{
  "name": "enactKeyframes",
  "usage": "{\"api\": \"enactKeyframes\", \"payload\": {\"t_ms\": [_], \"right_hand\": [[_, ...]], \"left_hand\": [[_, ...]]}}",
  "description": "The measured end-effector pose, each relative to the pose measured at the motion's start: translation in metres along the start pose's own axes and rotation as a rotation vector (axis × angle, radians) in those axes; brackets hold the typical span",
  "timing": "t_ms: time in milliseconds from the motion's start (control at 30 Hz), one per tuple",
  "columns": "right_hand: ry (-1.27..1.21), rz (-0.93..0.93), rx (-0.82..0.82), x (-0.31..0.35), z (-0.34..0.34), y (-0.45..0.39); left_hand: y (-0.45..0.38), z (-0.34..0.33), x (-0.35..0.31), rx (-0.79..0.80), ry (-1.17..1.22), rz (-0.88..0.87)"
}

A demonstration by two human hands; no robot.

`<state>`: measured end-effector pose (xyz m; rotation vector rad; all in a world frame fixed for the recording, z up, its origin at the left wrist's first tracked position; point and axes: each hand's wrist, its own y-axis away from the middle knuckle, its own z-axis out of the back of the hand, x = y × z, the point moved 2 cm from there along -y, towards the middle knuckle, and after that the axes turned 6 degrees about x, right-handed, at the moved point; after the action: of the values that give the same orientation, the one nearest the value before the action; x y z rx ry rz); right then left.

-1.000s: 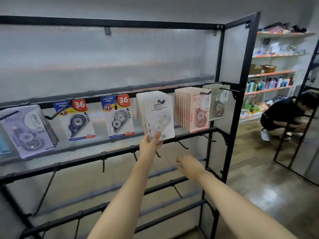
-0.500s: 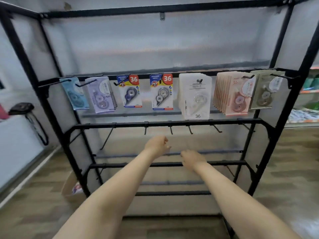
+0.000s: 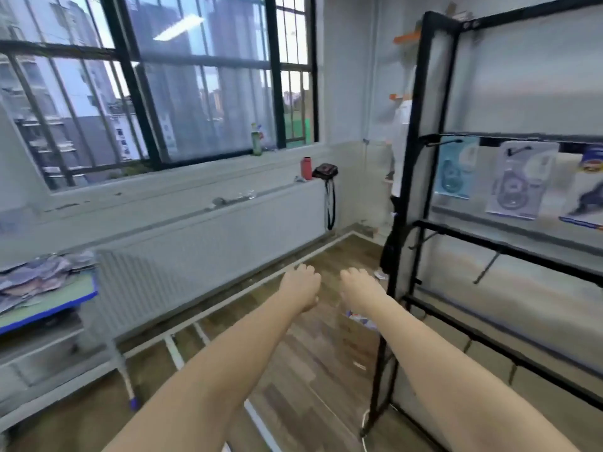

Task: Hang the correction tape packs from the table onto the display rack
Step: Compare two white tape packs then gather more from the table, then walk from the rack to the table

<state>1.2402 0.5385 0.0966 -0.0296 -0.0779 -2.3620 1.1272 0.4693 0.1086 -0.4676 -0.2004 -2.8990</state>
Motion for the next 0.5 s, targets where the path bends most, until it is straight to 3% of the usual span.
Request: {"api": "enactKeyframes", "payload": {"t_ms": [267,500], "right_hand": [[-0.001,0.402,0.063,0.299,-0.034,-0.12],[0.054,0.661,0.185,0.469,-0.074,-0.163]], "left_hand": [[0.09,-0.118,0.265,0.204,0.085,0.437],[0.17,-0.206,0.397,0.271,0.226,0.695]]}}
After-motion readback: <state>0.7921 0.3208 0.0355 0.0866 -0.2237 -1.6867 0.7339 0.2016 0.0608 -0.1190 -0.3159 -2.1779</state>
